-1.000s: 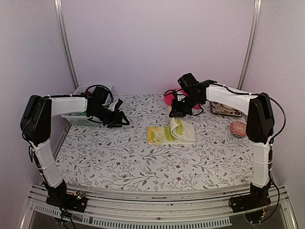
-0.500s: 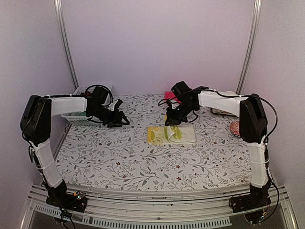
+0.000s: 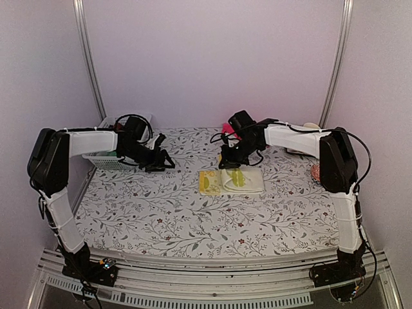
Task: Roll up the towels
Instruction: Fold the towel at the center of the board.
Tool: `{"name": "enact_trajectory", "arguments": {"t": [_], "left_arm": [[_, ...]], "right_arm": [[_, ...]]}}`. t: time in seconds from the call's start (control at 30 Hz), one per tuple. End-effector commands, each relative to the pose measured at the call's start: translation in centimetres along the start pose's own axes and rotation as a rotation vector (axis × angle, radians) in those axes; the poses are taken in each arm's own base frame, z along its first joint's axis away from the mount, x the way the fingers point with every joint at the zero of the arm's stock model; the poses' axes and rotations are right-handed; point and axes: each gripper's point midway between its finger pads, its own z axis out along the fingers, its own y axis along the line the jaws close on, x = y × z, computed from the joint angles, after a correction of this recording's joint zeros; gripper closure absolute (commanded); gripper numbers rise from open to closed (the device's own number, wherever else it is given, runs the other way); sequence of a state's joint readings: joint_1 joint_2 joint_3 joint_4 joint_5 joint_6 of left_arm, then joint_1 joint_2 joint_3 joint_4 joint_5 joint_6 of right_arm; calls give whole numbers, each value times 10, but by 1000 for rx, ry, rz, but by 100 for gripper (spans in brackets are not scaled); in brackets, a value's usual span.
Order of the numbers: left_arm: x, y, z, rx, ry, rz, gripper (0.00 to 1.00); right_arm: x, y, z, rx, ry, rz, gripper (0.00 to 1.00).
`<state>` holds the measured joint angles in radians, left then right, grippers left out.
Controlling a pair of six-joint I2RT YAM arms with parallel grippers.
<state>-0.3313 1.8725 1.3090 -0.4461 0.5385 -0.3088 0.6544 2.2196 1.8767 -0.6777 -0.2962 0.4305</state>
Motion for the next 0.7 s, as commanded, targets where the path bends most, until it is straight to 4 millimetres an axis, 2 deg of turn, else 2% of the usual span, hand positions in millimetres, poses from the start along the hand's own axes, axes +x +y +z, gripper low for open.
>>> {"name": "enact_trajectory", "arguments": {"t": [0.0,0.2,0.33,0.47,0.6,0.67], "left_arm": [[-3,-2,-7,13,-25,1,42],[-3,-1,-6,11,-23,0,42],[-3,-1,-5,12,-22,-4,42],[-3,-1,-4,12,-21,-6,42],[-4,-1,-3,15,-23,-12,42],[-7,-2,-3,19,-28,-17,42]], "right_arm": [[-10,8,7,-31,-24,-8,98],[-7,11,13,-49,-9,-16,96],[-7,21,14,-88,-6,-42,82],[-10,37,9,-156,-13,-77,62],[-15,45,1,-182,-31,-109,57],[-16,42,-2,-173,-35,-115,56]]}}
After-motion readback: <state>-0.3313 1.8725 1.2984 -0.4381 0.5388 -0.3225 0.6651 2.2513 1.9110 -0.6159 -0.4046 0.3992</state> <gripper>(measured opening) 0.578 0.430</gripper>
